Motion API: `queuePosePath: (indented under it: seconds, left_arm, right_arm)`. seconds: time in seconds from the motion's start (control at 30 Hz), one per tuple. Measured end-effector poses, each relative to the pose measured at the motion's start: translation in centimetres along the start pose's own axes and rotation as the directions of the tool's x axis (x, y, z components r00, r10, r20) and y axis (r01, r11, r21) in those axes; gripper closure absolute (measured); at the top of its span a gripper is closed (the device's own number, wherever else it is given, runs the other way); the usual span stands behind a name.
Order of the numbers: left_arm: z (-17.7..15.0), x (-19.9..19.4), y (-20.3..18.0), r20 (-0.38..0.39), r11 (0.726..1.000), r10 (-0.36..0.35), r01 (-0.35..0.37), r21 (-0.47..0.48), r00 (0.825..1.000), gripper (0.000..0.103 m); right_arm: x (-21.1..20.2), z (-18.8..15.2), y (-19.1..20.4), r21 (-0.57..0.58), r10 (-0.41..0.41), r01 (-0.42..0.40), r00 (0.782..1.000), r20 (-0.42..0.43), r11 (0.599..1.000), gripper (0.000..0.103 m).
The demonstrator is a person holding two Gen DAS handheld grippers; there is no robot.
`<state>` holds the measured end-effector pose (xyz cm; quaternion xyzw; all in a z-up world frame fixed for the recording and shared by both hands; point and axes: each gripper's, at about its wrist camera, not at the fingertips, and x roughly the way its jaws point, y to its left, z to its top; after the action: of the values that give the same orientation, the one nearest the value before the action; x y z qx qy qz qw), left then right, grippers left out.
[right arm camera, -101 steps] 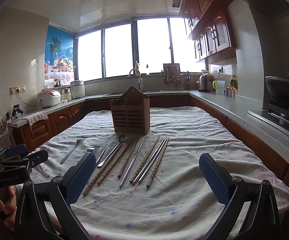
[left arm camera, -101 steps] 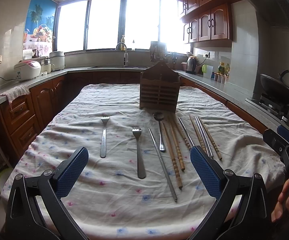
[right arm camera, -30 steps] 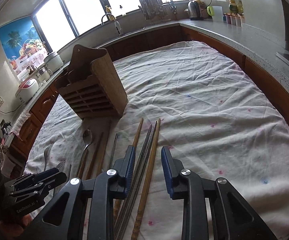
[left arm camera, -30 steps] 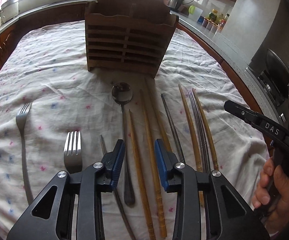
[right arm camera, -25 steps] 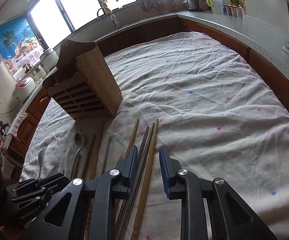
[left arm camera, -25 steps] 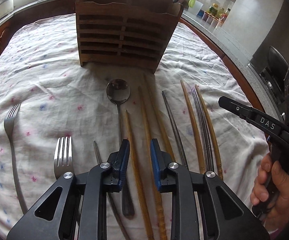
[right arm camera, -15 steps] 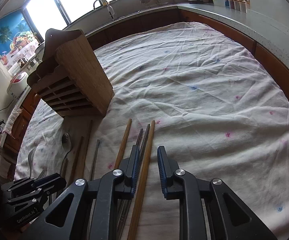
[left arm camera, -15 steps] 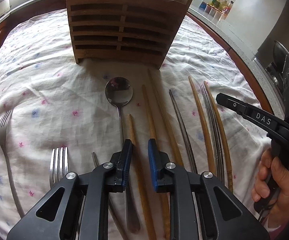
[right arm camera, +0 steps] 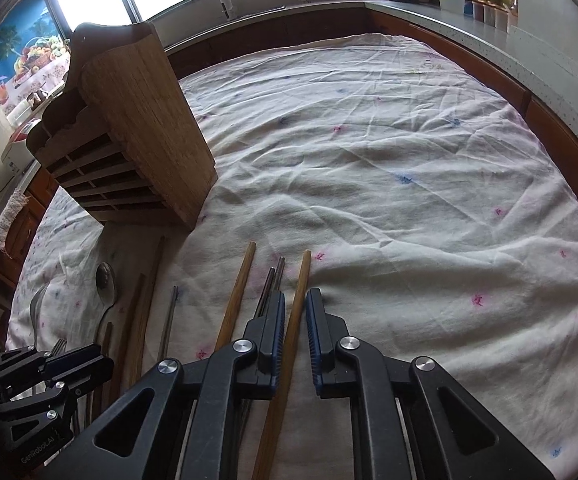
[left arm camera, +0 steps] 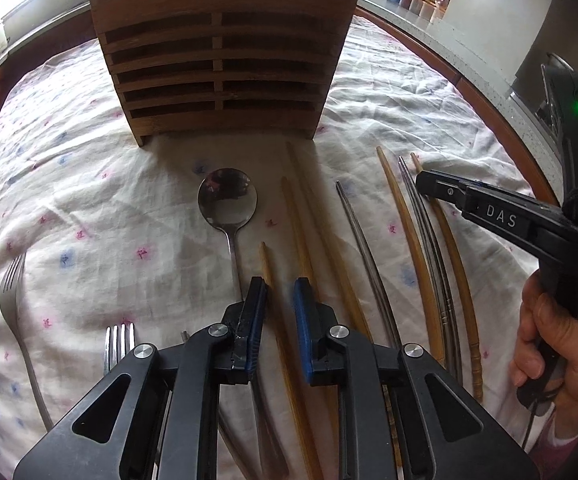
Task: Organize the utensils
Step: 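Lift the chopstick upright with the left tool while the right tool carries its chopstick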
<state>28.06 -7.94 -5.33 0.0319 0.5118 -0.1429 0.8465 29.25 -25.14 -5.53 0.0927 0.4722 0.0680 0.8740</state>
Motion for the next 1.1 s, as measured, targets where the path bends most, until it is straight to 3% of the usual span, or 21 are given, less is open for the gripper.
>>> queuePosePath:
  seconds: [0.2,0.53,0.83,1.1]
  left_arm:
    - [-0.3,-0.9,0.7,0.014,0.999,-0.042,0.043,-0.034,0.999,0.098]
    - [-1.4,-8.4,2.0,0.164,0.988,-0.123,0.137,-0.074,0.979,0.098]
    - [-2.1,-15.3,3.6,0.294,0.981,-0.143,0.174,-0.082,0.945,0.098]
    - [-2.5,-20.4,4.8,0.417,0.979,-0.133,0.184,-0.084,0.899,0.098]
  right_arm:
    - [-0.8,-0.2,-1.2,0.073,0.064,-0.065,0.998,0.010,0.995,0.097]
    - [-8.1,-0.7,0.3,0.048,0.162,-0.170,0.978,0.133,0.984,0.097]
    - [-14.5,-0.8,1.7,0.016,0.209,-0.220,0.947,0.244,0.975,0.097]
    - [-19.7,-0.4,3.5,-0.049,0.230,-0.228,0.907,0.353,0.972,0.097]
